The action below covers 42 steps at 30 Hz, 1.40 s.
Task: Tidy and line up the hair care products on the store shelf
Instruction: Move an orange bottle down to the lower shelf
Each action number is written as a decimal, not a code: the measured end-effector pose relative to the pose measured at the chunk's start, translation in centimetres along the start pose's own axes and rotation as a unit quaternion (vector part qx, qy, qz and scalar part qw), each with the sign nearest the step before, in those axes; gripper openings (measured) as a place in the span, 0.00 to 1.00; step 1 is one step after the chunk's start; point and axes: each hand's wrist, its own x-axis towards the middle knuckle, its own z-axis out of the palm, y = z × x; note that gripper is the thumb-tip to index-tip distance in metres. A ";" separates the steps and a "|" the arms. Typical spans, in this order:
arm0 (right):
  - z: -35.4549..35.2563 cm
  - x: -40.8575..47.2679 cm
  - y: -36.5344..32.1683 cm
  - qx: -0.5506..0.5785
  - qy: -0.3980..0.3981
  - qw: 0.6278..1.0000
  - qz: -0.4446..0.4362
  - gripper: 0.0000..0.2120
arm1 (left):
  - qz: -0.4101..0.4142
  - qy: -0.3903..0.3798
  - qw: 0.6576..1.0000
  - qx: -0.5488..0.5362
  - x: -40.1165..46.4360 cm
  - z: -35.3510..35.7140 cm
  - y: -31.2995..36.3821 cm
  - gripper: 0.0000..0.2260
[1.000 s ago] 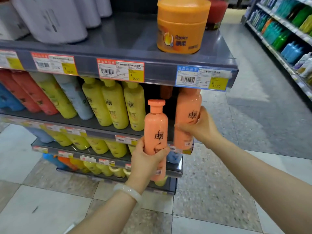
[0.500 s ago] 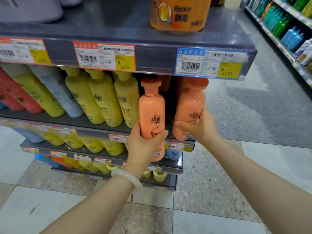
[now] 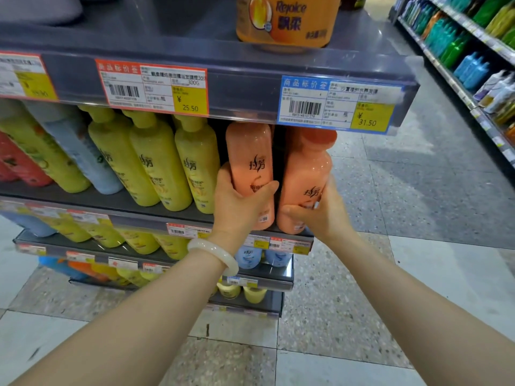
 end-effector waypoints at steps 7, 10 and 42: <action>0.2 0.3 0.6 0.012 -0.016 1.000 0.011 0.32 | 0.006 -0.013 0.999 0.048 0.8 0.1 -2.5 0.31; 0.3 0.5 0.9 0.023 -0.015 0.999 0.017 0.33 | 0.014 -0.027 0.998 0.058 0.6 0.1 -2.8 0.35; 1.5 -3.9 0.9 0.065 0.056 0.991 0.105 0.24 | -0.042 0.010 0.995 0.087 -4.0 -4.3 -4.1 0.36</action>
